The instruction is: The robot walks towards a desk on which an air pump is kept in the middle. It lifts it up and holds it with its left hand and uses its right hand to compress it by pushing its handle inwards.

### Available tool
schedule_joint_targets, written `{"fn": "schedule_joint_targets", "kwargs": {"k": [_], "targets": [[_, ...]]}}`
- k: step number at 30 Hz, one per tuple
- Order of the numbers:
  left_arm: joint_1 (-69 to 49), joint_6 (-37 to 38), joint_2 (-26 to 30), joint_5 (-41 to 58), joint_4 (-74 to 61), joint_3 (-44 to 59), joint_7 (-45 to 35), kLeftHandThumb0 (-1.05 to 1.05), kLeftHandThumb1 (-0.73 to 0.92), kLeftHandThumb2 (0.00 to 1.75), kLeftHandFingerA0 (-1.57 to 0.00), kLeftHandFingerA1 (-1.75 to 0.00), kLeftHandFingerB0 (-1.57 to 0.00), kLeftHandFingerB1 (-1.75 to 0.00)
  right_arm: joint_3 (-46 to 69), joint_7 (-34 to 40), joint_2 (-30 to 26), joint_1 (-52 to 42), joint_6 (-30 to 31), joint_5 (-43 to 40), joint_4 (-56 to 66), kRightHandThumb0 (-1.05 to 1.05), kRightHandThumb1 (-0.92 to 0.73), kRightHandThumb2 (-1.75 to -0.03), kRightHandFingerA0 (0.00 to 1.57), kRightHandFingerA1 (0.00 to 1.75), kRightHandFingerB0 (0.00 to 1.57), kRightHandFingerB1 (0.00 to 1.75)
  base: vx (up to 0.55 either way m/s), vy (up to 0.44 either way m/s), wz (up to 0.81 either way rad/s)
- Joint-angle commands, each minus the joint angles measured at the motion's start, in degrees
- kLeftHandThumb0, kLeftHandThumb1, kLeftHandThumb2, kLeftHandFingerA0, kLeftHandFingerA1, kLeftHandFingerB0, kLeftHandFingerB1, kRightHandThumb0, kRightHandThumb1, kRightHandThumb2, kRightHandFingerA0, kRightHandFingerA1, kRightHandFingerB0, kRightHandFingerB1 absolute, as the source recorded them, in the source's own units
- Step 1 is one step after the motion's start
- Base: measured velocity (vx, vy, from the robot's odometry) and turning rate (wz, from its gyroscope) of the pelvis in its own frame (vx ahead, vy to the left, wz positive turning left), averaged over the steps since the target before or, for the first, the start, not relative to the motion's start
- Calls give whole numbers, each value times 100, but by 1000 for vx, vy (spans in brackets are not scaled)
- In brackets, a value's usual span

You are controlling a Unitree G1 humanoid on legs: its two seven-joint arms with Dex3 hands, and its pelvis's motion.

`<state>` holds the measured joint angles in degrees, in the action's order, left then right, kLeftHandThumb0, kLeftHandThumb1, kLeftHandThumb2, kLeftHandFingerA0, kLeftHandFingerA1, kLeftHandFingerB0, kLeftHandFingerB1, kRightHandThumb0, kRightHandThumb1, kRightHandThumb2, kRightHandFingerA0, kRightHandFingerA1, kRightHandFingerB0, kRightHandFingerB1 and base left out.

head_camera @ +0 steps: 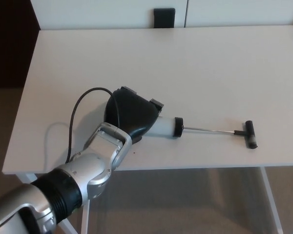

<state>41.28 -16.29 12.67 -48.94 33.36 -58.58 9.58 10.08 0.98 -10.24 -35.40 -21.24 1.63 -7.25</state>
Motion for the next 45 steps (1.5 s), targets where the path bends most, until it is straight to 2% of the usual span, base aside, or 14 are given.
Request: {"fn": "schedule_joint_targets", "kwargs": {"k": [1,2,3,7,17,28,29,31,35,36,38,39,43,45], "targets": [[-859,1332,943,915,-204,952,-166,-37,62,90,-85,-126,-62,-107,1953,841,228,-1162,-1494,-1981,6370,-66,-67,-97,29,47,30,46,0,0,0],[-859,1332,943,915,-204,952,-166,-37,62,90,-85,-126,-62,-107,1953,841,228,-1162,-1494,-1981,6370,-66,-67,-97,29,47,30,46,0,0,0],[-839,1444,1090,1061,-377,1136,-240,-21,81,57,-56,-175,-40,-146,2533,1219,-258,-149,-939,-1738,6615,-34,-55,-109,0,48,0,47,0,0,0],[-873,1634,1422,1295,-886,1470,-393,-19,76,60,-66,-175,-52,-144,2616,1436,-1230,1855,557,-1459,6662,-70,-66,-101,4,32,4,34,0,0,0],[-1037,1824,1753,1423,-1558,1790,-607,-3,73,62,-93,-175,-55,-148,905,762,-985,3861,2532,-1154,5300,-87,-77,-108,0,12,0,10,0,0,0],[-1094,1922,1869,1286,-1721,1975,-747,-10,69,59,-70,-175,-50,-150,649,-266,-568,4397,2422,-1463,2079,-85,-78,-114,0,17,0,13,0,0,0],[-1098,1917,1859,1306,-1753,2020,-775,-24,61,82,-106,-144,-68,-121,612,-337,-520,4447,2493,-1483,1840,-79,-71,-95,0,11,0,12,0,0,0],[-1111,1919,1850,1316,-1779,2058,-798,-24,61,82,-106,-144,-68,-121,593,-366,-485,4484,2547,-1487,1718,-79,-71,-95,0,11,0,12,0,0,0],[-1119,1944,1796,1341,-1854,2212,-892,-10,77,61,-70,-175,-55,-147,441,-633,-261,4672,2681,-1527,741,-82,-78,-110,0,16,0,14,0,0,0],[-1135,1949,1798,1332,-1886,2230,-925,-1,76,59,-83,-173,-55,-148,396,-668,-167,4663,2679,-1531,517,-80,-92,-68,0,16,0,17,0,0,0],[-1150,1956,1797,1322,-1908,2247,-948,-1,76,59,-83,-173,-55,-148,368,-692,-108,4659,2665,-1529,365,-80,-92,-68,0,16,0,17,0,0,0],[-1189,1975,1793,1296,-1932,2256,-943,-19,61,77,-105,-147,-67,-124,352,-726,21,4621,2727,-1609,181,-80,-75,-111,0,19,0,18,0,0,0],[-1290,2010,1792,1214,-1990,2281,-942,-10,74,56,-66,-175,-51,-149,335,-782,332,4559,2747,-1785,-220,-77,-75,-111,0,22,0,20,0,0,0],[-1313,2047,1773,1205,-1999,2313,-986,-6,73,55,-72,-174,-49,-148,305,-834,523,4508,2687,-1847,-412,-79,-92,-69,0,18,0,20,0,0,0]]}}
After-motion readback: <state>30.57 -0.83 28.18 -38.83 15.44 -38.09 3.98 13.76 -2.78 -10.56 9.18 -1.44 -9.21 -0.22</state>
